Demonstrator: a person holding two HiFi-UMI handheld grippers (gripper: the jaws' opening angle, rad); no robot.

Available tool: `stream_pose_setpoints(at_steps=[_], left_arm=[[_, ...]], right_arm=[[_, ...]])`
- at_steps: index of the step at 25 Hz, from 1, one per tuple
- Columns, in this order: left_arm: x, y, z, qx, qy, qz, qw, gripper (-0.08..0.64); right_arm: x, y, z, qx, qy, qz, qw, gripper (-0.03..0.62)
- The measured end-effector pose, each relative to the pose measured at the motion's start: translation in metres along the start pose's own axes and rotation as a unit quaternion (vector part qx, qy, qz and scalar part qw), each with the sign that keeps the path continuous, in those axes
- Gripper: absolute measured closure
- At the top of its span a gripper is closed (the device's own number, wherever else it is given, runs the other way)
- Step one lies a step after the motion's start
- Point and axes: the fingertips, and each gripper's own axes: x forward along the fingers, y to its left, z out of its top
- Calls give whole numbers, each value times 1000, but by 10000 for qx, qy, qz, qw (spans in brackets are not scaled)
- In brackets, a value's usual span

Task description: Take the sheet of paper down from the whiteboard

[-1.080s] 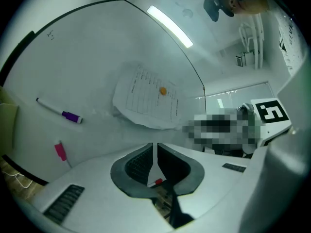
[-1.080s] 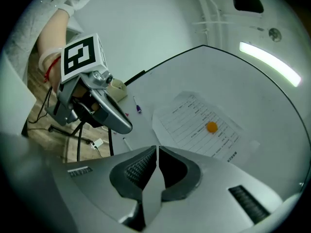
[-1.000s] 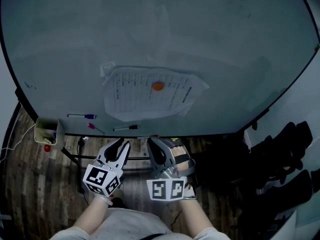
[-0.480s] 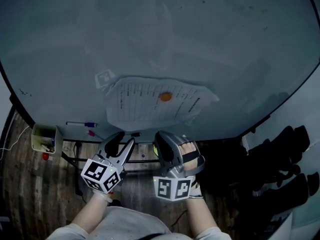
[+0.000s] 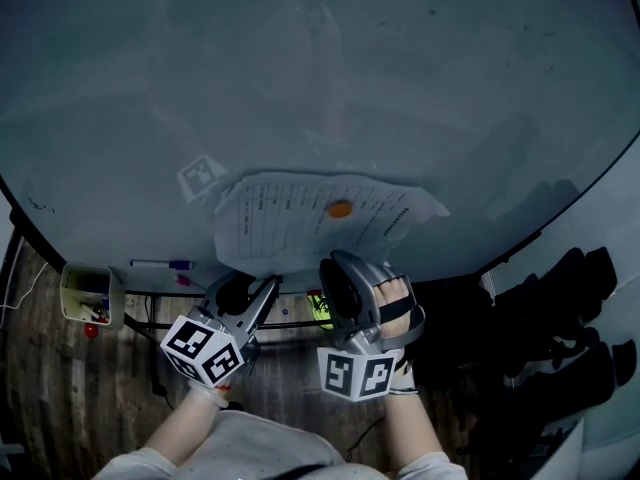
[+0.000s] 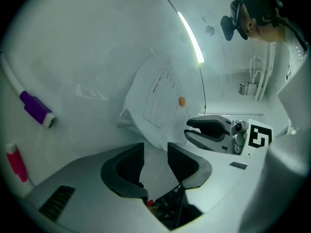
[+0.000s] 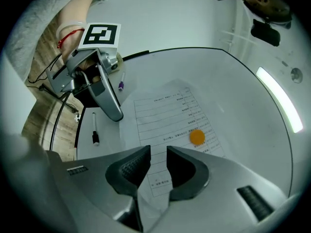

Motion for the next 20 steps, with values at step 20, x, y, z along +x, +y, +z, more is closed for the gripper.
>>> stream_pose_setpoints(at_steps=[20], left_arm=[[9,2,5,-79,-4,-90,9999,545]], right_arm=[[12,-46,6,-628,221,-394,9970,479]])
